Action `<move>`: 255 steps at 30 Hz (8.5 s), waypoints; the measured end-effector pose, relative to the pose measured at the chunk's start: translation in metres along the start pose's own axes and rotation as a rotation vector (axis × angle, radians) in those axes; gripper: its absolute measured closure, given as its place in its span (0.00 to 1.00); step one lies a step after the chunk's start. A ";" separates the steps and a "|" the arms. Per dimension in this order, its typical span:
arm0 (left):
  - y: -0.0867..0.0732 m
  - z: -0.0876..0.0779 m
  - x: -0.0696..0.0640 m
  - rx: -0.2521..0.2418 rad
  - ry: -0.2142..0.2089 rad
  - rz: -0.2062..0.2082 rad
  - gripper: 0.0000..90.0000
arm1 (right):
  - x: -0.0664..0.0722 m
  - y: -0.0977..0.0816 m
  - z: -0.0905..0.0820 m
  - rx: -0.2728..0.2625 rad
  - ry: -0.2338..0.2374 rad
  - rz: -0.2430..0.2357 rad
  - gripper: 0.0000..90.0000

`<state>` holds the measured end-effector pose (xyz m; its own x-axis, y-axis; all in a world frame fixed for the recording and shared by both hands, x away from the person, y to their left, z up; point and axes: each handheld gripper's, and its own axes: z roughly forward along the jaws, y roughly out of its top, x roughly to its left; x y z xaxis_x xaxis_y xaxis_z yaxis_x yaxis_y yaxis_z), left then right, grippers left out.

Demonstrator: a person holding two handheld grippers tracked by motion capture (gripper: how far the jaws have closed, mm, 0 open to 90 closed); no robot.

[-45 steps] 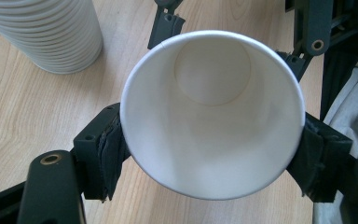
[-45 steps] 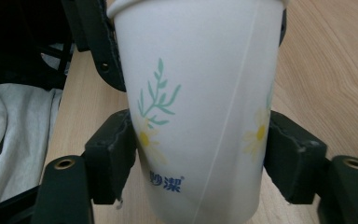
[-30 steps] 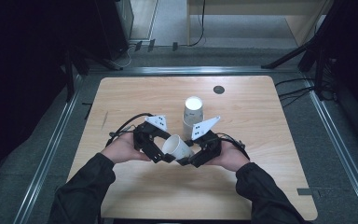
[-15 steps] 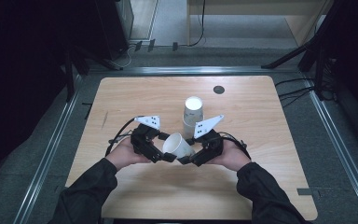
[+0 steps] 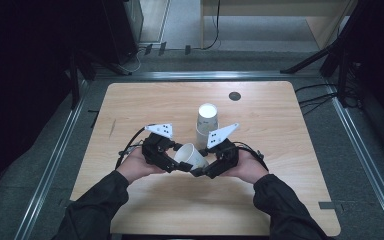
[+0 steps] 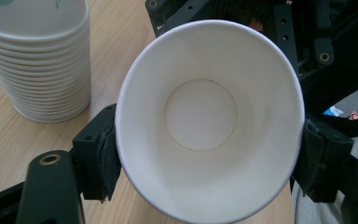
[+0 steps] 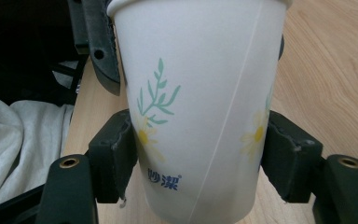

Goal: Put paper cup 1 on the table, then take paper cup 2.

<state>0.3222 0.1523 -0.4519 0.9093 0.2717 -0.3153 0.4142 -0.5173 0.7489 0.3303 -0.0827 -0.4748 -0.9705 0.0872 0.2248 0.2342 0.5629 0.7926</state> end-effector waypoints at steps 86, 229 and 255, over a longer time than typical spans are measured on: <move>-0.061 -0.101 0.125 0.297 0.716 -0.321 0.22 | -0.007 -0.013 -0.001 0.055 -0.044 0.032 0.31; -0.046 -0.047 0.012 0.150 0.227 -0.162 0.15 | -0.093 0.094 -0.058 0.261 -0.206 -0.021 0.36; -0.047 -0.047 0.011 0.144 0.216 -0.149 0.15 | -0.072 0.137 -0.089 0.239 -0.255 -0.050 0.37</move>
<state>0.3112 0.2172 -0.4632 0.8148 0.5117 -0.2725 0.5580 -0.5647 0.6081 0.4371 -0.0854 -0.3322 -0.9707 0.2398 0.0168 0.1952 0.7456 0.6372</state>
